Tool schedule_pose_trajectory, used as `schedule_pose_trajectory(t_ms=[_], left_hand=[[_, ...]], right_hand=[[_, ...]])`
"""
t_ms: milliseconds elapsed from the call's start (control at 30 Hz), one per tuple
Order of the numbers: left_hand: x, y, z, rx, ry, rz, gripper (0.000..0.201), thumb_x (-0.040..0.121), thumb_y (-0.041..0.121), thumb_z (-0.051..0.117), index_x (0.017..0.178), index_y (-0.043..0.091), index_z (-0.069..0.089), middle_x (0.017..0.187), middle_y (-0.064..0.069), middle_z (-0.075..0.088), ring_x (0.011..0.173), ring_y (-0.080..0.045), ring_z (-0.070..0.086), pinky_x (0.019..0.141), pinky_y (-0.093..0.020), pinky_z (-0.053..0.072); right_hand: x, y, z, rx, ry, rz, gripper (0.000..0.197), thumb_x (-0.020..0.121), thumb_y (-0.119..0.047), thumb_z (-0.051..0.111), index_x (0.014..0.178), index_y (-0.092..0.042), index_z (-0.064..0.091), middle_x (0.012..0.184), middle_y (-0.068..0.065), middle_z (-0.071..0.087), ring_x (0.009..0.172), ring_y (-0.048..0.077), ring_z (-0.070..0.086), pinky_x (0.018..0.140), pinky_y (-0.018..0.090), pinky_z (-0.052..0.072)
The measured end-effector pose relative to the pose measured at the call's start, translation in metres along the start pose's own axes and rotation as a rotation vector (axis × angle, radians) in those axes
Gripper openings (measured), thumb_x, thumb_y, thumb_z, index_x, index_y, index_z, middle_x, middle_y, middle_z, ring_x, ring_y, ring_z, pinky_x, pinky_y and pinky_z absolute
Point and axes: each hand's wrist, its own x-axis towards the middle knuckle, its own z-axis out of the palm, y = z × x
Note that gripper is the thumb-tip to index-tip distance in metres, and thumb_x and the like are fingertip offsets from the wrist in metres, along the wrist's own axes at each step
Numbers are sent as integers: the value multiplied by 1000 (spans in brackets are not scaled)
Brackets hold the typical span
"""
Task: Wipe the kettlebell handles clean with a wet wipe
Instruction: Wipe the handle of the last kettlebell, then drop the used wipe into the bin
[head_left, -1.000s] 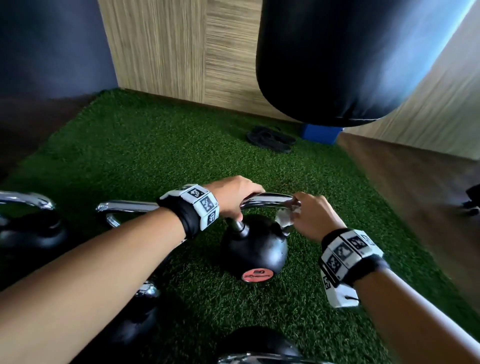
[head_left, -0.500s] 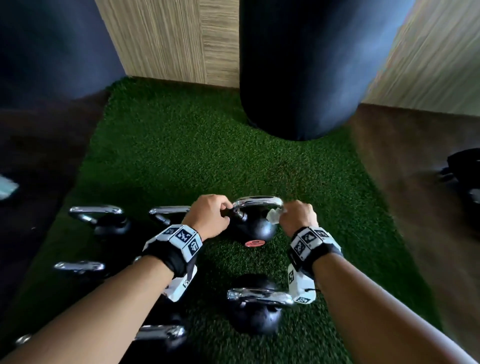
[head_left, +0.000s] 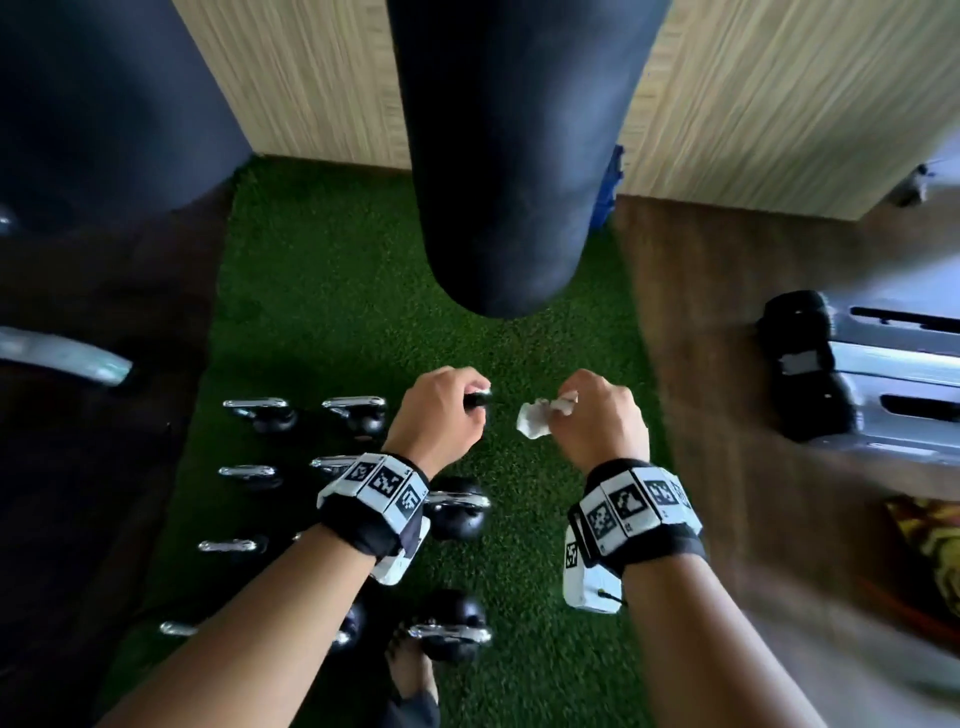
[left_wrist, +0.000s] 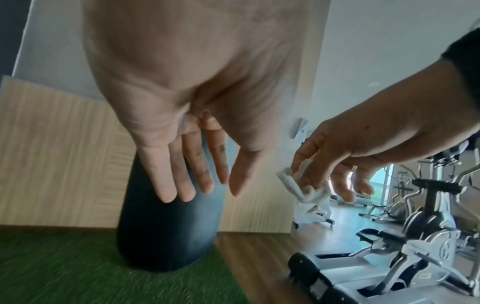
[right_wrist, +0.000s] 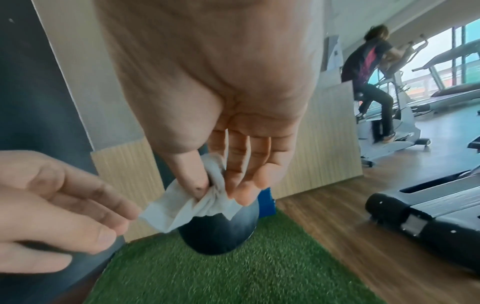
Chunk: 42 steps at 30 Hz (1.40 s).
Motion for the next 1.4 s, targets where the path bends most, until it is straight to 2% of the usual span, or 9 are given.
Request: schedule_pose_trajectory(t_ms=[133,367,600,800,967,1067,1200,1333,1400], left_hand=[[-47,89,2,-23,18,52,30,88,16,73,118,19,73,114,-2,73,108,-18,68,96,-34,53],[-138,222,51,-42,-79,227,30,87,18,76,116,20,75,112,-1,73,102,-19,68,87,-30,55],[-232,321,123,45,-319,546,32,85,17,74,117,21,74,112,0,74,101,-19,68,86,-30,55],[-331,365,177,138,-600,872,33,86,21,76,119,28,72,111,4,74,101,-14,69,88,-29,57],[-425,369,212,154,-852,1130,36,86,25,74,122,29,71,116,6,74,104,-11,69,91,-25,52],[-486,362,226,166,-959,1251,35,86,24,75,121,29,71,116,7,74,105,-9,68,89,-20,48],[-563,352,251,158,-1105,1345,36,87,19,75,123,24,72,118,5,73,108,-10,68,99,-28,53],[-630,339,297,189,-1182,1366,33,86,15,72,118,22,74,113,2,73,104,-16,70,96,-34,55],[-662,332,332,218,-1209,1367,32,86,15,71,117,23,74,109,3,73,101,-17,70,93,-36,56]], right_hand=[[-63,53,-79,53,109,75,19,84,-34,71,97,-23,62,70,-9,45,75,25,50,68,30,40],[-184,176,-163,140,288,222,17,80,-30,71,95,-26,64,89,1,69,85,30,66,66,30,44],[-326,291,-190,241,519,497,20,77,-27,67,97,-23,65,93,6,73,90,32,67,66,29,42],[-468,346,-169,291,765,841,16,80,-25,64,95,-20,65,93,7,74,93,32,68,69,32,46],[-589,353,-133,336,936,1147,17,82,-30,72,96,-23,67,94,2,75,95,27,68,74,30,48],[-656,348,-102,345,1010,1296,15,81,-28,72,95,-24,66,92,0,74,92,24,69,71,28,47],[-729,351,-59,361,1099,1452,13,81,-23,71,92,-21,65,89,1,73,88,24,69,70,29,52],[-789,382,-16,400,1184,1586,10,80,-18,73,85,-20,65,73,-6,62,74,20,62,62,21,36],[-815,412,5,428,1190,1641,8,80,-15,71,86,-18,66,77,-2,66,77,21,63,64,21,35]])
